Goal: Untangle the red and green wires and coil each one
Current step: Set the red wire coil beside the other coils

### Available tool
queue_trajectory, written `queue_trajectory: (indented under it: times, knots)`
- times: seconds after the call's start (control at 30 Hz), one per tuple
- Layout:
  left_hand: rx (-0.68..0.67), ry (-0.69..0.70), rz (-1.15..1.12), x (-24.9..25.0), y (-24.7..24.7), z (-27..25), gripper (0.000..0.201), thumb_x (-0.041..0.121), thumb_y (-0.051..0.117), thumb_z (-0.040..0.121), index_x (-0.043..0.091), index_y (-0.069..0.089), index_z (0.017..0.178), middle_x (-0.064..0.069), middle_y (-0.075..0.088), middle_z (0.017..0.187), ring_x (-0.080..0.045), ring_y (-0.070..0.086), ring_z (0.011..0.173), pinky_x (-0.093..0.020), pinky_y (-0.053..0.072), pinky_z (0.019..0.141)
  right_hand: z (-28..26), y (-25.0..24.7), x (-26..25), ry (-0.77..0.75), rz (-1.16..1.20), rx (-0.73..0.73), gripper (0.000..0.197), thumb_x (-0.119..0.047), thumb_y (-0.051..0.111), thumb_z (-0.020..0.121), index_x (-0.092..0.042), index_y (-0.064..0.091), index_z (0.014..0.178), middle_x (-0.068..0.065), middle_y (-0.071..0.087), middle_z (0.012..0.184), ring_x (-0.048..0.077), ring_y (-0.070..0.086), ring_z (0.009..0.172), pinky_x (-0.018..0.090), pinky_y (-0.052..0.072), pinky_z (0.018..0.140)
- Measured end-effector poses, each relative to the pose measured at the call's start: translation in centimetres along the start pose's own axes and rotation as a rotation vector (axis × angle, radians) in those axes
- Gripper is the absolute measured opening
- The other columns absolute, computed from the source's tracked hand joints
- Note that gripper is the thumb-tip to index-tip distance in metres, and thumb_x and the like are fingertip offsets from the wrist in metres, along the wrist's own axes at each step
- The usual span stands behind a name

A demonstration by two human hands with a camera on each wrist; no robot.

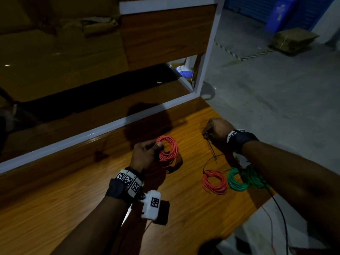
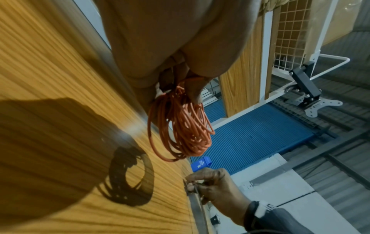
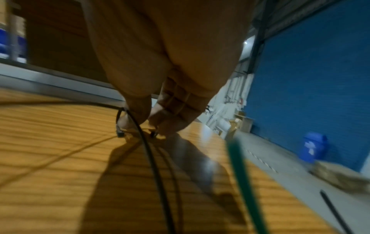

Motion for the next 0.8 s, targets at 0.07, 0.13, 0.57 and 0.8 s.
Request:
queue_trajectory:
  times: [0.07, 0.13, 0.57, 0.8]
  knots:
    - [0.005, 0.008, 0.016, -0.2, -0.6, -0.2, 0.012, 0.016, 0.069, 0.096, 0.013, 0.077, 0.104, -0.010, 0.079, 0.099, -0.031, 0.076, 0.095, -0.057, 0.059, 0.091, -0.4, -0.2, -0.4, -0.020, -0.032, 0.020, 0.011, -0.032, 0.078, 0.086, -0.026, 0.082, 0.095, 0.000, 0.068, 0.108, 0.024, 0.066, 0.093, 0.028, 0.042, 0.069]
    - [0.011, 0.019, 0.032, -0.2, -1.1, -0.3, 0.010, 0.017, 0.069, 0.096, 0.020, 0.078, 0.098, -0.009, 0.079, 0.098, -0.032, 0.076, 0.096, -0.058, 0.058, 0.091, -0.7, -0.4, -0.5, -0.019, -0.062, 0.045, 0.020, -0.043, 0.075, 0.086, -0.027, 0.079, 0.097, 0.000, 0.062, 0.109, 0.025, 0.063, 0.092, 0.029, 0.041, 0.068]
    - [0.052, 0.079, 0.023, 0.1, -3.0, -2.1, 0.010, 0.016, 0.067, 0.097, 0.019, 0.077, 0.099, -0.004, 0.080, 0.092, -0.019, 0.076, 0.082, -0.038, 0.059, 0.072, -4.7, -4.8, -6.0, -0.043, -0.004, 0.061, 0.027, -0.038, 0.081, 0.084, -0.031, 0.079, 0.110, -0.007, 0.076, 0.105, 0.015, 0.068, 0.093, 0.028, 0.048, 0.074]
    - [0.066, 0.089, 0.021, -0.3, -3.9, -3.4, 0.015, 0.016, 0.067, 0.098, 0.011, 0.076, 0.109, -0.007, 0.079, 0.094, -0.021, 0.074, 0.085, -0.034, 0.056, 0.067, -5.4, -4.1, -8.3, -0.007, -0.265, -0.054, 0.007, -0.031, 0.082, 0.077, -0.027, 0.079, 0.082, -0.002, 0.075, 0.085, 0.026, 0.070, 0.081, 0.036, 0.058, 0.066]
Point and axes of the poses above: each hand's wrist, its own z-axis towards the middle knuckle, its own y-axis out of the palm, x = y × z, the point moved 2 cm from there along z, towards the middle knuckle
